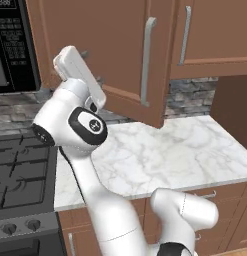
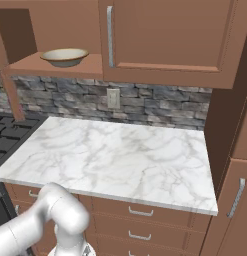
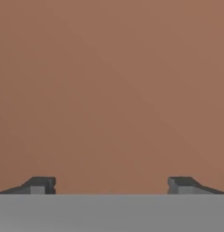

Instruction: Open the cabinet. Pick the bowls from the counter and place them in the cabinet. Then close the cabinet.

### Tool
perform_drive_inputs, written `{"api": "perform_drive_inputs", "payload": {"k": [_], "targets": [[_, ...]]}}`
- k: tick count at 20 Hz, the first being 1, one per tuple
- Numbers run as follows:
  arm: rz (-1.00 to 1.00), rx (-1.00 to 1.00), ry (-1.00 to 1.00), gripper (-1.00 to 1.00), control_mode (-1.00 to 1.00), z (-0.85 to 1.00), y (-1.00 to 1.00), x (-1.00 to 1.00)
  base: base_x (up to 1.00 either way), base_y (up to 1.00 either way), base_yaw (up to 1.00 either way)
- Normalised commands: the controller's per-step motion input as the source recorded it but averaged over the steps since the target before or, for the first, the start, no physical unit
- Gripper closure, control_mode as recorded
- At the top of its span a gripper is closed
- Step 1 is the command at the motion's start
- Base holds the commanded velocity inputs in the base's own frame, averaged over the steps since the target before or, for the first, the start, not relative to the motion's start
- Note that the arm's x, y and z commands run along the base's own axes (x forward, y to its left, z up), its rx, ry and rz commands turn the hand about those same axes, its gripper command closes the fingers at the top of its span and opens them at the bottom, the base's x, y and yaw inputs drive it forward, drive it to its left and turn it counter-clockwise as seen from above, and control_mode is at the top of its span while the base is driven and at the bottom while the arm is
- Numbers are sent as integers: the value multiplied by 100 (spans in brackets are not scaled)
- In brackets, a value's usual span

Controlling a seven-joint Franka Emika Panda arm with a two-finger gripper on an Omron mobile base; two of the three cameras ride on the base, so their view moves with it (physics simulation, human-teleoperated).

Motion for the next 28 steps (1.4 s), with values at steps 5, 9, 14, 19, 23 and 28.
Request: {"api": "perform_drive_inputs", "payload": {"k": [5, 9, 14, 19, 23, 28], "targets": [[0, 19, 0, -100, -100, 0, -42, 100, 0, 0, 0], [9, 30, 0, -100, -100, 0, -78, 100, 0, 0, 0], [25, 28, -2, -100, -100, 0, -67, 100, 0, 0, 0], [46, 25, -2, -100, -100, -63, -46, 100, 0, 0, 0], [53, 10, -9, -100, -100, -100, -5, 100, 0, 0, 0], [48, 2, -13, -100, -100, -100, 2, 100, 0, 0, 0]]}}
